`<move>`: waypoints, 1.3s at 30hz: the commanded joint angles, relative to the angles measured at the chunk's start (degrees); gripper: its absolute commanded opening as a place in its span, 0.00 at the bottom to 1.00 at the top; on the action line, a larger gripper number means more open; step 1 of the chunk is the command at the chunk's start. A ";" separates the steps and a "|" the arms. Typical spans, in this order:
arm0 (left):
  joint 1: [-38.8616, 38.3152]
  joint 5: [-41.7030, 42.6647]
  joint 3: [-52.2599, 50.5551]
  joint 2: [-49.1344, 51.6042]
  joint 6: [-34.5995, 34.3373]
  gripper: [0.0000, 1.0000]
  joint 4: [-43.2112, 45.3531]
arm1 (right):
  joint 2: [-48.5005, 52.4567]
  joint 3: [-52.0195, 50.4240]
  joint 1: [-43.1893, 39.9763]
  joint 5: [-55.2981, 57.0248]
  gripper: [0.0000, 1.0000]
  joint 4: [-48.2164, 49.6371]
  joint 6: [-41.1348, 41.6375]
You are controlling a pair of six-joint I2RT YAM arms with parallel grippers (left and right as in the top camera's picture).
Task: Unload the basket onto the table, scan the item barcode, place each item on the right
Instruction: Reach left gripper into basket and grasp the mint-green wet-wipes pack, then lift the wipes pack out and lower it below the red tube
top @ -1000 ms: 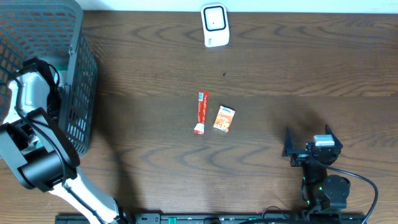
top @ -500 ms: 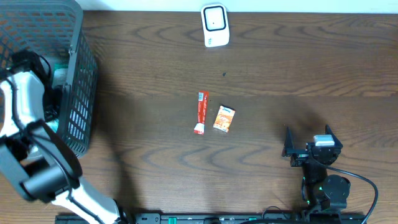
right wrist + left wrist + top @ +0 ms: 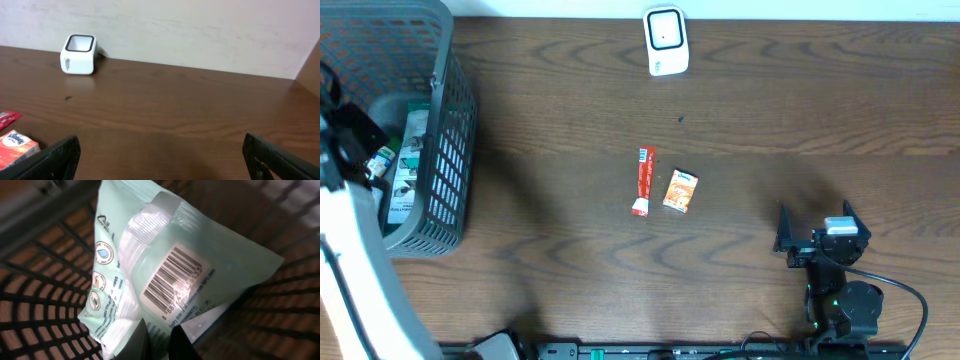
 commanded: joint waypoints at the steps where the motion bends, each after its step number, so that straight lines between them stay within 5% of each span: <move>1: -3.15 -0.28 1.07 -7.34 -1.14 0.07 0.17 | 0.00 -0.07 -0.68 0.02 0.99 -0.22 -0.59; 8: -12.83 0.37 1.09 -17.44 -3.39 0.07 -2.01 | 0.00 -0.07 -0.68 0.02 0.99 -0.22 -0.59; 14: -23.04 10.32 1.03 -22.08 -7.37 0.07 -5.55 | 0.00 -0.07 -0.68 0.02 0.99 -0.22 -0.59; 29: -47.47 9.01 -7.74 -7.87 -10.54 0.08 -11.47 | 0.00 -0.07 -0.68 0.02 0.99 -0.22 -0.59; 33: -47.98 8.13 -8.24 -1.31 -10.56 0.30 -11.96 | 0.00 -0.07 -0.68 0.02 0.99 -0.22 -0.59; 36: -47.98 8.13 -8.24 3.13 -10.45 0.72 -15.02 | 0.00 -0.07 -0.68 0.02 0.99 -0.22 -0.59; 39: -47.98 8.13 -8.26 7.08 -10.08 0.81 -19.30 | 0.00 -0.07 -0.68 0.02 0.99 -0.22 -0.59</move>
